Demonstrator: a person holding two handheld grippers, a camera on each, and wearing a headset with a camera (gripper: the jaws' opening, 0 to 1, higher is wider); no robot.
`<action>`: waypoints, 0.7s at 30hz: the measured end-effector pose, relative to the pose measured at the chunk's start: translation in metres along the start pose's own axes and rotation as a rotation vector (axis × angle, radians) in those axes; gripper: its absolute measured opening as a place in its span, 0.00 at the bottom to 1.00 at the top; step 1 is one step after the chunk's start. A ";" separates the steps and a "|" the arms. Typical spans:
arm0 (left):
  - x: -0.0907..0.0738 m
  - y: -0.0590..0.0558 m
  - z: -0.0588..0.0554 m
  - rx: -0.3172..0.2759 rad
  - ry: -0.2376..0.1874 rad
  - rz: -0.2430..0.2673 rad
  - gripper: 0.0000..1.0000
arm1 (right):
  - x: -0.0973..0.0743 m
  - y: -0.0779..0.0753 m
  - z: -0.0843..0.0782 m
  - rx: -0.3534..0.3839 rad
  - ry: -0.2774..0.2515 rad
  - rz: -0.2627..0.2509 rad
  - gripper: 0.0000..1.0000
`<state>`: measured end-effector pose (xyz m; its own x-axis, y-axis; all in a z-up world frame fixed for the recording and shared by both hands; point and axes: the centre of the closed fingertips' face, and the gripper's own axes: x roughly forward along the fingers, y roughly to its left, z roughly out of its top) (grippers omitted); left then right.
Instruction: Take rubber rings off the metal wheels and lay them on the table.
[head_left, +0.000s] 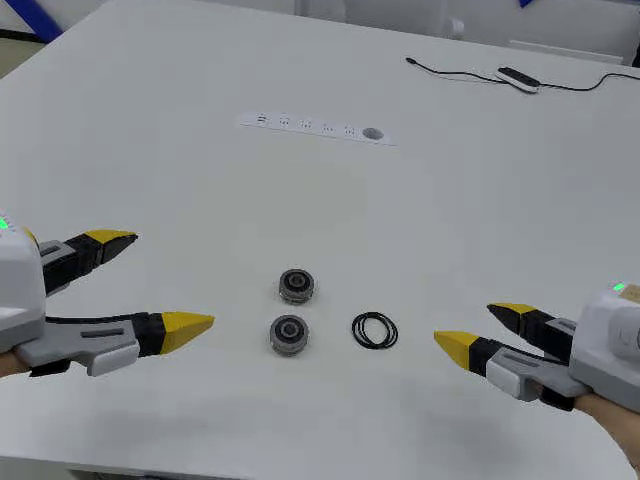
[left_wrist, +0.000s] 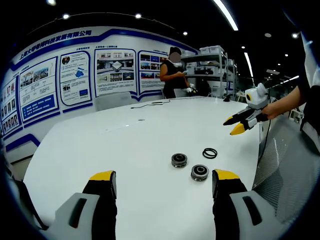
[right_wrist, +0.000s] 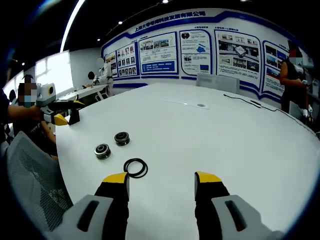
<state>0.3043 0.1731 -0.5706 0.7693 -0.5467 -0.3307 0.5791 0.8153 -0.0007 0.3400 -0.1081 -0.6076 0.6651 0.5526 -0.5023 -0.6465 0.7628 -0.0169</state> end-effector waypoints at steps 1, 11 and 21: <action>0.000 0.000 0.000 -0.005 -0.007 -0.001 0.81 | 0.000 0.001 -0.001 -0.021 0.007 0.003 0.55; 0.000 -0.004 -0.009 -0.006 0.005 -0.015 0.85 | 0.003 -0.006 0.008 -0.006 -0.012 -0.014 0.60; 0.004 -0.014 -0.015 0.000 0.025 -0.050 0.86 | 0.009 -0.002 0.011 0.016 -0.011 0.000 0.60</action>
<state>0.2955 0.1622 -0.5862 0.7322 -0.5819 -0.3539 0.6167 0.7870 -0.0183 0.3513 -0.1013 -0.6023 0.6694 0.5557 -0.4931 -0.6402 0.7682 -0.0032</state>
